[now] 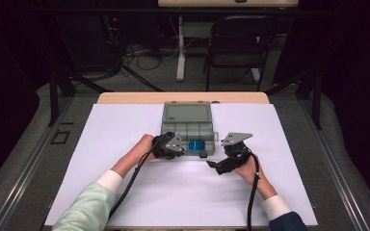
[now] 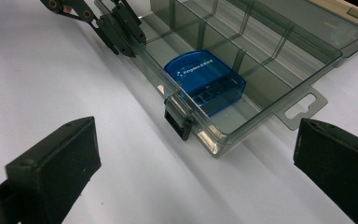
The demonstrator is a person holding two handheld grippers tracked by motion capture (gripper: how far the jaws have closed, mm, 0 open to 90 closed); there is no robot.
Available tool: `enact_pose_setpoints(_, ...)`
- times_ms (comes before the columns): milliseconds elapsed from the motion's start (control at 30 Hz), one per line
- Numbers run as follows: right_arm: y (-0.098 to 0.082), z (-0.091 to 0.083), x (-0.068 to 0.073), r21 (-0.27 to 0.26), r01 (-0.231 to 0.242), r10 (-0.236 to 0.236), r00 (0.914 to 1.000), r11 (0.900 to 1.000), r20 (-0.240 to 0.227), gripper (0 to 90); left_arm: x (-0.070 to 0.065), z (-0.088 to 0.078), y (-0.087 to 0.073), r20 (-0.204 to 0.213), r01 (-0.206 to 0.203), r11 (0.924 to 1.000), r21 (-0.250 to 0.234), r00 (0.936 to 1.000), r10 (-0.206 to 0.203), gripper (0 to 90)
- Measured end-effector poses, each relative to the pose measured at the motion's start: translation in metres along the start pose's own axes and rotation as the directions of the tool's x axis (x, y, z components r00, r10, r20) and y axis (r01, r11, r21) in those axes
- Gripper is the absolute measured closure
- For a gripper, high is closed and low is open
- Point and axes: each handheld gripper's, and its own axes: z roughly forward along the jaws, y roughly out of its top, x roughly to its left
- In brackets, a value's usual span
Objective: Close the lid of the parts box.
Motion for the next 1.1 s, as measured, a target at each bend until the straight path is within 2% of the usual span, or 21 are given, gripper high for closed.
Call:
enact_pose_setpoints(167, 0.0, 0.001, -0.002, 0.004, 0.003, -0.003, 1.0, 1.0, 0.008, 0.0, 0.001, 0.0, -0.001, 0.015, -0.029, 0.9996, -0.001, 0.9995, 0.029, 83.6)
enact_pose_setpoints(433, 0.002, 0.003, -0.006, 0.015, 0.003, -0.003, 0.9993, 1.0, 0.037, 0.0, 0.002, 0.0, -0.002, 0.028, -0.024, 0.9996, -0.017, 0.9993, 0.024, 84.3)
enact_pose_setpoints(800, 0.016, 0.006, -0.027, 0.01, -0.012, 0.011, 0.9961, 1.0, 0.088, 0.0, 0.002, 0.0, -0.002, 0.023, -0.027, 0.9995, -0.015, 0.9994, 0.027, 84.7)
enact_pose_setpoints(933, 0.021, 0.011, -0.037, 0.023, -0.012, 0.009, 0.9936, 1.0, 0.113, 0.0, 0.002, 0.001, -0.003, 0.024, -0.025, 0.9994, -0.024, 0.9994, 0.026, 84.8)
enact_pose_setpoints(1000, 0.024, 0.013, -0.041, 0.04, 0.001, -0.006, 0.9913, 0.999, 0.132, 0.0, 0.002, 0.001, -0.003, 0.025, -0.023, 0.9993, -0.03, 0.9994, 0.023, 84.8)
enact_pose_setpoints(1100, 0.029, 0.016, -0.049, 0.046, -0.008, 0.002, 0.9904, 0.999, 0.138, 0.0, 0.002, 0.001, -0.003, 0.021, -0.025, 0.9993, -0.03, 0.9995, 0.026, 84.8)
